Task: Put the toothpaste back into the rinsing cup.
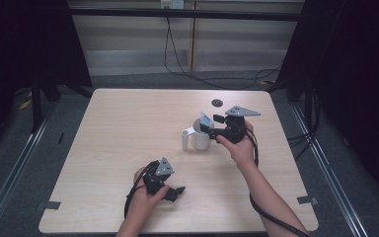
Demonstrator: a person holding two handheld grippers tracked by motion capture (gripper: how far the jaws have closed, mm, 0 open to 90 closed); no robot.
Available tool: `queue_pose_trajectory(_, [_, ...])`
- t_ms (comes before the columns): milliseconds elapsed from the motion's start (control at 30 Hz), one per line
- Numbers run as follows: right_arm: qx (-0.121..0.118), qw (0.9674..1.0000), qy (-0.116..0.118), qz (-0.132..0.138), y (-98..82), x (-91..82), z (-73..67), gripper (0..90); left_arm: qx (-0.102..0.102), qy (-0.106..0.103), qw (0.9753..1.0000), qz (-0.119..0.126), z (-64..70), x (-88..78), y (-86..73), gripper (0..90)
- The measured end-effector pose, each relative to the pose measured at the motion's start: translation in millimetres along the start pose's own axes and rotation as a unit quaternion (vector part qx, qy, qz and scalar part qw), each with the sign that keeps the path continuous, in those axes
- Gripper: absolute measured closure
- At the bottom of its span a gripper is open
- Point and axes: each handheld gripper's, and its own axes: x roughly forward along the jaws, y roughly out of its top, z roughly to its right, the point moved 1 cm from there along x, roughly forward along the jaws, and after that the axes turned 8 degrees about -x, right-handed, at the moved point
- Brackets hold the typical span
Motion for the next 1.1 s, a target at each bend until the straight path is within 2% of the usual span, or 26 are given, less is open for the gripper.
queue_pose_trajectory(33, [-0.004, 1.0000, 0.001, 0.000, -0.9, -0.9, 0.8, 24.8, 0.000, 0.000, 1.0000, 0.000, 0.1, 0.0, 0.0, 10.5])
queue_pose_trajectory(200, [0.005, 1.0000, 0.002, 0.000, -5.6, -7.4, 5.1, 22.9, 0.000, 0.000, 1.0000, 0.000, 0.1, 0.0, 0.0, 10.5])
queue_pose_trajectory(533, [0.003, 0.9999, 0.003, -0.011, -13.4, -29.4, 11.0, 22.4, 0.000, 0.001, 1.0000, 0.001, 0.1, 0.0, 0.0, 10.5])
queue_pose_trajectory(900, [-0.006, 0.9997, 0.009, -0.021, -20.8, -47.2, 13.7, 22.4, -0.001, 0.001, 1.0000, 0.000, 0.2, 0.1, 0.0, 10.5])
queue_pose_trajectory(1100, [-0.015, 0.9991, 0.021, -0.034, -25.4, -54.6, 11.8, 22.3, 0.000, 0.001, 1.0000, 0.000, 0.1, 0.0, 0.0, 10.5])
